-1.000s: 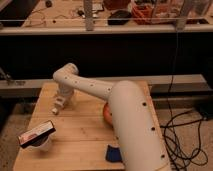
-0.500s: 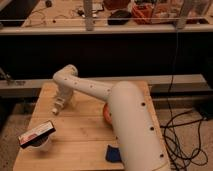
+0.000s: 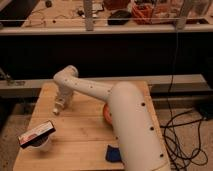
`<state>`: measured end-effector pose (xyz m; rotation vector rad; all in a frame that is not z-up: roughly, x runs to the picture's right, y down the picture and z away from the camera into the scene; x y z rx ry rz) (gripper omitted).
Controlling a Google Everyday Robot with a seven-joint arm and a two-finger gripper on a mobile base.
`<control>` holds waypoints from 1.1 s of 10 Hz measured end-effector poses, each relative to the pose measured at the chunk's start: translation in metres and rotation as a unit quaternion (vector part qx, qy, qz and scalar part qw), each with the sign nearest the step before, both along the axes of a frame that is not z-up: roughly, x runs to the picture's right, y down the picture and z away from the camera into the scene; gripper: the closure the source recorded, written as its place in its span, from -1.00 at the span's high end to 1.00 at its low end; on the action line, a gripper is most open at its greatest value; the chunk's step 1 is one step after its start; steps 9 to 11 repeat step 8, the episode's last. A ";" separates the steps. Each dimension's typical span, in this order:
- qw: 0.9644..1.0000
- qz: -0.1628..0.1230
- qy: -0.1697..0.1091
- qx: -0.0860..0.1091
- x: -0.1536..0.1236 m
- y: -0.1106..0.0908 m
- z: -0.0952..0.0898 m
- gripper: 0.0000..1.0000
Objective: Place the bottle in the ceramic bowl
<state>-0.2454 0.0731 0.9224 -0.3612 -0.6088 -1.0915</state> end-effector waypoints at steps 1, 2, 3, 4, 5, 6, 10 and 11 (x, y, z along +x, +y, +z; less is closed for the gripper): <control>1.000 -0.001 0.001 0.000 0.003 0.000 -0.001 -0.52; 1.000 -0.001 0.001 0.000 0.003 0.000 -0.002 -0.65; 1.000 -0.001 0.000 0.000 0.006 -0.001 -0.002 -0.84; 1.000 -0.001 0.000 0.000 0.009 -0.002 -0.003 -0.94; 1.000 -0.002 0.001 0.000 0.017 -0.004 -0.006 -1.00; 1.000 -0.002 0.002 -0.001 0.026 -0.007 -0.011 -1.00; 1.000 0.003 0.001 0.000 0.039 -0.017 -0.021 -1.00; 1.000 0.003 0.001 0.000 0.039 -0.017 -0.021 -1.00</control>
